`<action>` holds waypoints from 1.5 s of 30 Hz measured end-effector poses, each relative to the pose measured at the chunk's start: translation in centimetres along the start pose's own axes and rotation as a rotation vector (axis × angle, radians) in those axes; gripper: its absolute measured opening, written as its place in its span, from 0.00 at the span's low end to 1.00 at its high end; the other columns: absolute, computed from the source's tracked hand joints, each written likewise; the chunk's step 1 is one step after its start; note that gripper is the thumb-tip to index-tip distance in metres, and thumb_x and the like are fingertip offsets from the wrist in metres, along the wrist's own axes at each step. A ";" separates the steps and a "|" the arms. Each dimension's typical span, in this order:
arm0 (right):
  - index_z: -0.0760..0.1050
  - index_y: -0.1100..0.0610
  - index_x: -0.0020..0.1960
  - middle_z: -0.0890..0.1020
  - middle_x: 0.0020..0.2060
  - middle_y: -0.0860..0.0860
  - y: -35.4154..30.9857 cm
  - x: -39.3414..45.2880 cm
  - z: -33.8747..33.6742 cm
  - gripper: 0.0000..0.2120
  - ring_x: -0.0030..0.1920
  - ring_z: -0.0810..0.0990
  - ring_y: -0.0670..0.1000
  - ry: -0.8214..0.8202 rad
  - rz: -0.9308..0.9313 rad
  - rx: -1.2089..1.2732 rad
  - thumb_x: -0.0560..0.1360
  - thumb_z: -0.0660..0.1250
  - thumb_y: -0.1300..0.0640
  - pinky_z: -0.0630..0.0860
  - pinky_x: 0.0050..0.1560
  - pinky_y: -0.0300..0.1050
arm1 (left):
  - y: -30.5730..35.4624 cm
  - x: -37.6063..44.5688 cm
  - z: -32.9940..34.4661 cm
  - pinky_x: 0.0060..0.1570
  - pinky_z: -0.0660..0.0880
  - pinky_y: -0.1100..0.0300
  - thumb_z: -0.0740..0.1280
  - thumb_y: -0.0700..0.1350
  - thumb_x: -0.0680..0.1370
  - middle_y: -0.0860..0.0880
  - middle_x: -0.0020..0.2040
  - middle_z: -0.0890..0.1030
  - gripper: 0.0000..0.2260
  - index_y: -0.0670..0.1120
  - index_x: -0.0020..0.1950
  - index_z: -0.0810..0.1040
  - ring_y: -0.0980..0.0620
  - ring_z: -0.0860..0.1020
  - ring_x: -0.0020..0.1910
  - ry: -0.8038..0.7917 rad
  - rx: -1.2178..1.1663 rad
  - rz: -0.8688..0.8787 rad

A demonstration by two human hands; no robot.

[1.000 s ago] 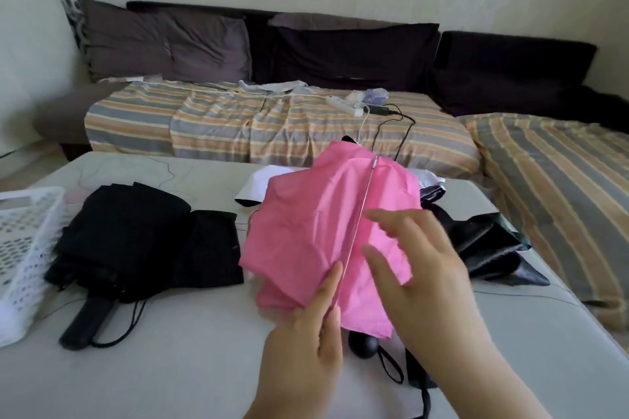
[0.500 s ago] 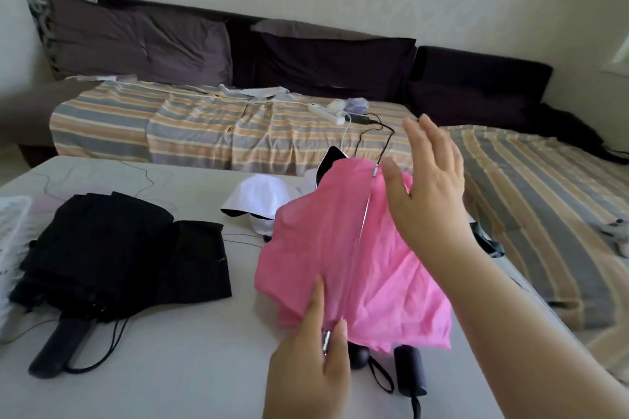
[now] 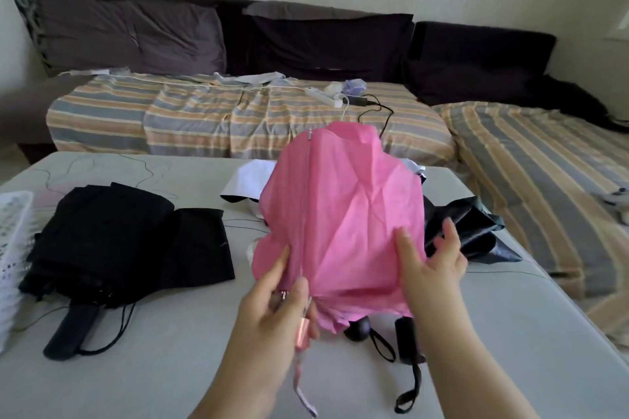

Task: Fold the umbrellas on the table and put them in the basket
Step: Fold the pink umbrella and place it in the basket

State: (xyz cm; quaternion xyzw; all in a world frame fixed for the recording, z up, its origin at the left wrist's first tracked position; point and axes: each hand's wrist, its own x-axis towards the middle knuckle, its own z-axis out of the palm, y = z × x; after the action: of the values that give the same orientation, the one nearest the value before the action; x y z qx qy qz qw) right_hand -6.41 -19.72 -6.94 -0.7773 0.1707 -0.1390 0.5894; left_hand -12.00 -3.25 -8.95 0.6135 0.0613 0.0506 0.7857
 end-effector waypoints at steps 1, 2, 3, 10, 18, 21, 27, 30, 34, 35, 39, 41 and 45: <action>0.63 0.51 0.74 0.72 0.67 0.53 0.1 0.4 -0.7 0.36 0.68 0.69 0.55 -0.048 0.122 0.091 0.71 0.68 0.39 0.65 0.70 0.56 | 0.2 0.2 -0.2 0.23 0.69 0.64 0.63 0.39 0.77 0.46 0.26 0.75 0.19 0.58 0.63 0.72 0.53 0.74 0.24 0.011 -0.051 -0.025; 0.72 0.53 0.66 0.80 0.58 0.51 0.1 0.6 -1.2 0.30 0.61 0.77 0.53 -0.131 0.206 0.204 0.70 0.68 0.37 0.72 0.63 0.56 | 0.3 0.4 -0.3 0.22 0.68 0.63 0.63 0.39 0.77 0.46 0.26 0.75 0.18 0.57 0.63 0.73 0.52 0.73 0.24 0.015 -0.094 -0.045; 0.78 0.54 0.56 0.84 0.48 0.49 0.0 0.6 -1.6 0.21 0.51 0.81 0.50 -0.201 0.241 0.302 0.73 0.68 0.40 0.77 0.55 0.53 | 0.4 0.6 -0.3 0.21 0.69 0.63 0.62 0.38 0.77 0.46 0.26 0.74 0.18 0.55 0.64 0.74 0.52 0.73 0.23 0.017 -0.122 -0.061; 0.77 0.59 0.41 0.76 0.30 0.51 0.2 0.8 -2.4 0.09 0.27 0.75 0.43 -0.178 0.191 0.410 0.78 0.66 0.57 0.74 0.31 0.37 | 0.4 0.6 0.0 0.24 0.70 0.60 0.63 0.43 0.79 0.46 0.30 0.77 0.19 0.63 0.65 0.70 0.52 0.76 0.28 0.120 0.057 -0.011; 0.70 0.53 0.59 0.74 0.46 0.48 -0.1 -0.6 -0.8 0.17 0.49 0.74 0.51 -0.054 -0.108 -0.068 0.74 0.69 0.52 0.69 0.47 0.43 | -2.3 -0.2 2.1 0.38 0.74 0.56 0.59 0.51 0.80 0.49 0.40 0.80 0.24 0.65 0.73 0.56 0.47 0.81 0.38 0.276 0.563 0.175; 0.60 0.42 0.70 0.67 0.58 0.46 -1.2 -2.7 1.6 0.28 0.58 0.72 0.49 -0.301 -0.203 -0.205 0.73 0.67 0.45 0.68 0.59 0.42 | -3.9 -0.5 3.3 0.26 0.70 0.63 0.51 0.55 0.77 0.49 0.35 0.81 0.22 0.59 0.72 0.63 0.48 0.80 0.30 0.227 0.820 0.395; 0.64 0.53 0.69 0.79 0.58 0.52 0.7 -1.0 2.8 0.25 0.56 0.80 0.54 -0.286 0.070 0.185 0.76 0.67 0.50 0.76 0.60 0.56 | -6.1 -1.2 5.0 0.21 0.67 0.63 0.61 0.46 0.76 0.50 0.28 0.76 0.17 0.40 0.60 0.81 0.53 0.71 0.22 0.251 1.196 0.796; 0.68 0.54 0.66 0.81 0.56 0.53 1.4 -0.8 2.5 0.24 0.54 0.82 0.54 -0.295 0.108 0.336 0.74 0.71 0.51 0.78 0.58 0.56 | -6.8 -0.8 4.9 0.22 0.67 0.63 0.61 0.47 0.77 0.50 0.28 0.75 0.16 0.42 0.62 0.75 0.53 0.71 0.22 0.247 1.247 0.895; 0.72 0.59 0.62 0.83 0.51 0.56 1.2 -0.5 2.7 0.15 0.49 0.84 0.55 -0.254 0.102 0.432 0.76 0.68 0.60 0.81 0.52 0.55 | -5.5 -0.9 4.2 0.24 0.66 0.73 0.59 0.58 0.77 0.60 0.29 0.77 0.15 0.52 0.59 0.68 0.64 0.74 0.24 0.101 1.218 0.555; 0.72 0.60 0.61 0.84 0.50 0.57 1.1 -0.5 2.9 0.13 0.48 0.84 0.55 -0.241 0.091 0.465 0.77 0.66 0.62 0.81 0.50 0.53 | -5.2 -1.1 4.0 0.23 0.66 0.72 0.56 0.59 0.78 0.59 0.29 0.77 0.17 0.51 0.61 0.67 0.63 0.74 0.23 0.077 1.115 0.518; 0.73 0.60 0.60 0.83 0.52 0.60 0.8 -1.1 4.1 0.11 0.49 0.83 0.59 -0.215 0.182 0.588 0.78 0.65 0.61 0.82 0.43 0.49 | -3.0 -1.0 3.6 0.32 0.75 0.56 0.70 0.60 0.69 0.53 0.35 0.80 0.26 0.59 0.52 0.53 0.48 0.81 0.34 0.247 0.632 0.124; 0.72 0.61 0.61 0.82 0.53 0.58 0.8 -1.4 4.4 0.12 0.53 0.82 0.57 -0.201 0.259 0.687 0.78 0.66 0.61 0.80 0.53 0.55 | -2.7 -0.4 2.9 0.34 0.77 0.51 0.75 0.60 0.64 0.50 0.36 0.81 0.30 0.55 0.52 0.58 0.49 0.80 0.36 0.261 0.486 -0.090; 0.73 0.63 0.60 0.83 0.51 0.57 0.8 -2.1 4.6 0.12 0.52 0.82 0.57 -0.223 0.332 0.753 0.77 0.66 0.65 0.77 0.58 0.59 | -2.3 0.5 1.8 0.35 0.73 0.56 0.75 0.63 0.61 0.43 0.34 0.83 0.28 0.38 0.42 0.79 0.49 0.80 0.33 0.041 0.352 -0.182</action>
State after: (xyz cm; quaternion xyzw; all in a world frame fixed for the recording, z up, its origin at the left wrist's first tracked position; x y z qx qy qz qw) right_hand -6.46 -15.07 -9.01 -0.4801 0.1658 -0.0099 0.8613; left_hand -11.22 -5.42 -10.79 0.7323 0.1401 -0.0197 0.6661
